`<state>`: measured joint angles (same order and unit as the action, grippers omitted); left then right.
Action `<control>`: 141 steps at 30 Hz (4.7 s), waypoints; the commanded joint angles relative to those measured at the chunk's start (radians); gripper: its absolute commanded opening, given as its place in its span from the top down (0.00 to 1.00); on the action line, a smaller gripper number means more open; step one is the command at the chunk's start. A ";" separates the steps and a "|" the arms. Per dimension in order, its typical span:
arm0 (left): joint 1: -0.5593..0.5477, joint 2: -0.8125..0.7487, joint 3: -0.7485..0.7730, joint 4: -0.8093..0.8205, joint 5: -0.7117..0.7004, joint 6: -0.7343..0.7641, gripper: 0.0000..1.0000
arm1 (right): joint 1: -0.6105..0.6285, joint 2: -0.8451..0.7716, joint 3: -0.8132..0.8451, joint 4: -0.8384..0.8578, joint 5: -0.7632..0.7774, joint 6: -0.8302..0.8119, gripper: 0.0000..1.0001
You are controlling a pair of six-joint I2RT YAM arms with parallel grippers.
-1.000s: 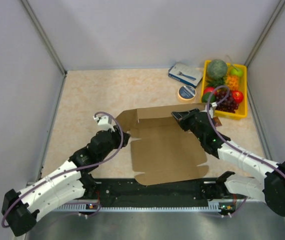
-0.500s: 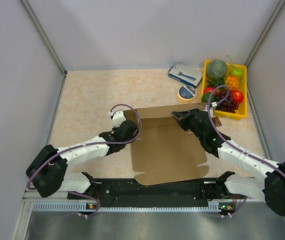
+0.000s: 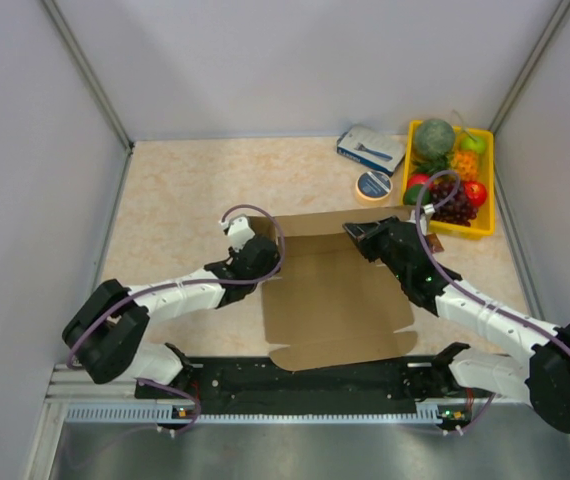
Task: Fold the paper box
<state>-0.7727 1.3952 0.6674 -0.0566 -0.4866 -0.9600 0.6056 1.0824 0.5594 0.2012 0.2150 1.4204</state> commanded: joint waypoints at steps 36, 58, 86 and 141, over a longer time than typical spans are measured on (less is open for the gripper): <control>-0.053 -0.465 -0.488 0.395 -0.096 0.107 0.40 | -0.027 0.027 -0.016 -0.003 -0.022 0.028 1.00; 0.362 -0.674 -0.351 0.281 0.344 0.302 0.47 | -0.010 0.326 0.250 0.202 0.095 0.196 1.00; 0.345 -0.234 -0.315 0.670 0.349 0.224 0.40 | 0.011 0.502 0.442 0.168 0.132 0.213 1.00; 0.394 0.416 0.146 0.566 0.246 0.119 0.59 | 0.017 0.461 0.441 0.096 0.124 0.236 1.00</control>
<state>-0.3870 1.7962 0.7658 0.5003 -0.2646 -0.8425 0.6086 1.5795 0.9943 0.3370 0.3355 1.6520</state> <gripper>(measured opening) 0.491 0.008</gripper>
